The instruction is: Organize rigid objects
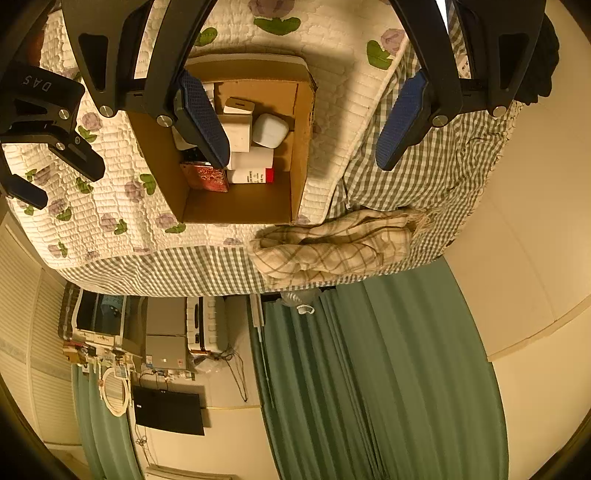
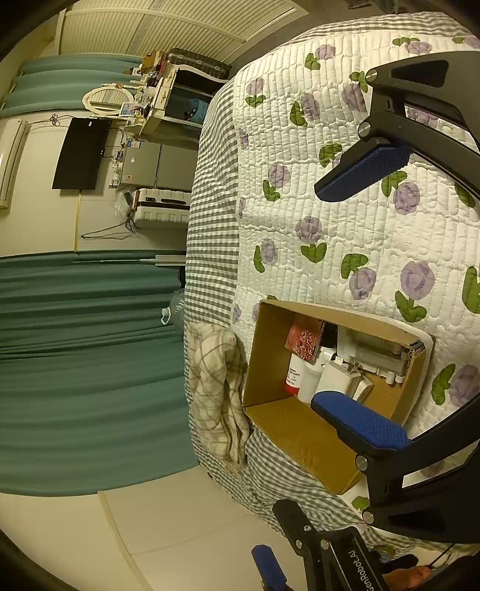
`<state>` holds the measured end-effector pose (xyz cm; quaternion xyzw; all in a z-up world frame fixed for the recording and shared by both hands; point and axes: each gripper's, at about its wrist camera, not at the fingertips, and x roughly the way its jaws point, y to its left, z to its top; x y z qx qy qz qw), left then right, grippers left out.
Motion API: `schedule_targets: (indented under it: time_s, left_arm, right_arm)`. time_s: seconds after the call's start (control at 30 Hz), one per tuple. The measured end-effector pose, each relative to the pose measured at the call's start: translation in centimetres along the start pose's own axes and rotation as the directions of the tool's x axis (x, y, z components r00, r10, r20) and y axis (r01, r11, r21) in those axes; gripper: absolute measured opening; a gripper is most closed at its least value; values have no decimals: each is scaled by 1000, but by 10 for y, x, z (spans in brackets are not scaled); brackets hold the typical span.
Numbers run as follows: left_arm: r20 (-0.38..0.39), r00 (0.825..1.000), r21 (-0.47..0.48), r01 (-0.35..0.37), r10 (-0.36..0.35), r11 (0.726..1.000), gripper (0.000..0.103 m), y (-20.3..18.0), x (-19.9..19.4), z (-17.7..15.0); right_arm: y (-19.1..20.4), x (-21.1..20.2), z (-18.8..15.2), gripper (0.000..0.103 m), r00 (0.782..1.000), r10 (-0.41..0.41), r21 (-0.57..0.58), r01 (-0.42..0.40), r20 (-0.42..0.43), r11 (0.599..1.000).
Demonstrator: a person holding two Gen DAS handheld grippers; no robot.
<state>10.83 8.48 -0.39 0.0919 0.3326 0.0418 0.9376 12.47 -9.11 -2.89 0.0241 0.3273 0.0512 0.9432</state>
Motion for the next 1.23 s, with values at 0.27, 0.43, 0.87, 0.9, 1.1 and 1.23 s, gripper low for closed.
schedule_targets:
  time_s: [0.27, 0.43, 0.87, 0.9, 1.1, 1.23]
  left_arm:
    - [0, 1000, -1, -3, 3, 1000, 85, 1, 0, 0]
    - [-3, 1000, 0, -4, 4, 1000, 85, 2, 1, 0]
    - [-8, 1000, 12, -7, 7, 1000, 85, -1, 1, -2]
    - [-9, 1000, 14, -7, 7, 1000, 85, -2, 1, -2]
    - [-27, 1000, 14, -14, 14, 1000, 85, -1, 4, -2]
    - [-26, 1000, 11, -9, 10, 1000, 85, -1, 4, -4]
  right_arm:
    - [2, 0, 0, 103, 1000, 4, -1, -4, 6, 1000]
    - [3, 0, 0, 103, 1000, 5, -1, -5, 3, 1000]
    - [3, 1, -1, 103, 1000, 4, -1, -4, -3, 1000]
    - [3, 1, -1, 103, 1000, 4, -1, -4, -4, 1000]
    - [3, 2, -2, 103, 1000, 5, 1, -5, -8, 1000]
    - [3, 2, -2, 103, 1000, 4, 1, -4, -9, 1000]
